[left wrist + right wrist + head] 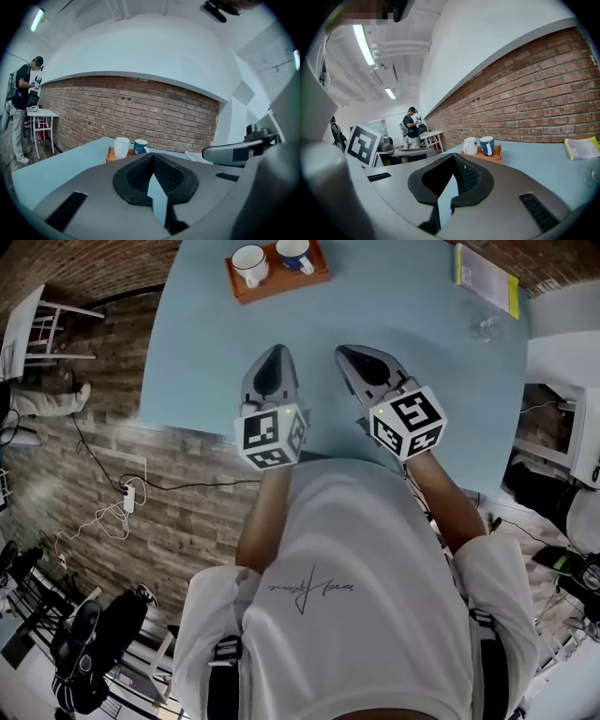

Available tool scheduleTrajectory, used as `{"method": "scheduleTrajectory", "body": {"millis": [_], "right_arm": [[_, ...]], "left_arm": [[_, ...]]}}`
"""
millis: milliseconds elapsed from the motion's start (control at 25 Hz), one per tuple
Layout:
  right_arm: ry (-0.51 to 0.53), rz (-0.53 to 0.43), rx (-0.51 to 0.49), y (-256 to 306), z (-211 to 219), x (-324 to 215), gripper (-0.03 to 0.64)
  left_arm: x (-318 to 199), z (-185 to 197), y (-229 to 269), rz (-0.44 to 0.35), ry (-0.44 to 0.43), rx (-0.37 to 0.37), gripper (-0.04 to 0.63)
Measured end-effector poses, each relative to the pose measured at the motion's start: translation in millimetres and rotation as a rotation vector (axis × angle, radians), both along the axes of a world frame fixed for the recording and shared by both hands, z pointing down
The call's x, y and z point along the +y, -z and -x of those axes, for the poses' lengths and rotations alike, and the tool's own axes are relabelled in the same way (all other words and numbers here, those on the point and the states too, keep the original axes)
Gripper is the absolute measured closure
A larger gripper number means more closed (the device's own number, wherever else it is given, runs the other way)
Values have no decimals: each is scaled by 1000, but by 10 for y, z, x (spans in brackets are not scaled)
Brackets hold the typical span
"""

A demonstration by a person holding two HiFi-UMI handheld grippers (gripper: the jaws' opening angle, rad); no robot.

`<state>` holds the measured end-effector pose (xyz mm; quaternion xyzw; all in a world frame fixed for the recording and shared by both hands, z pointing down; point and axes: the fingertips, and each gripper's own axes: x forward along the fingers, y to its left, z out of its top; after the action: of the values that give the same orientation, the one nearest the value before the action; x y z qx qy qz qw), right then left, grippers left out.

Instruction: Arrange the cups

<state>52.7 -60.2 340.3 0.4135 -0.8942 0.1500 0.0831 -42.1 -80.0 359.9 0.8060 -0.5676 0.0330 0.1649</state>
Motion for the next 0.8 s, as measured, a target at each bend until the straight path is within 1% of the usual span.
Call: {"method": "scheduleTrajectory", "body": {"millis": [80,240,320,480,800], "right_arm": [[12,-8,0,56,-12,18,597],[58,-50,20,195,17,45,597],[78,-50,22,206,21,89,597],[111,-34,-5,221,27,159,597],[195,-42,-16,324,126,196,598]], "left_arm": [[37,-22,80,-8,-8,-1,588],[66,-44,324,-55,-12,-4,588],[112,-76,392,-67,-17,-3,588],[194,-157,424,-67,-30,-6,588],[204,-129,469,-70,-21,-4,588]]}}
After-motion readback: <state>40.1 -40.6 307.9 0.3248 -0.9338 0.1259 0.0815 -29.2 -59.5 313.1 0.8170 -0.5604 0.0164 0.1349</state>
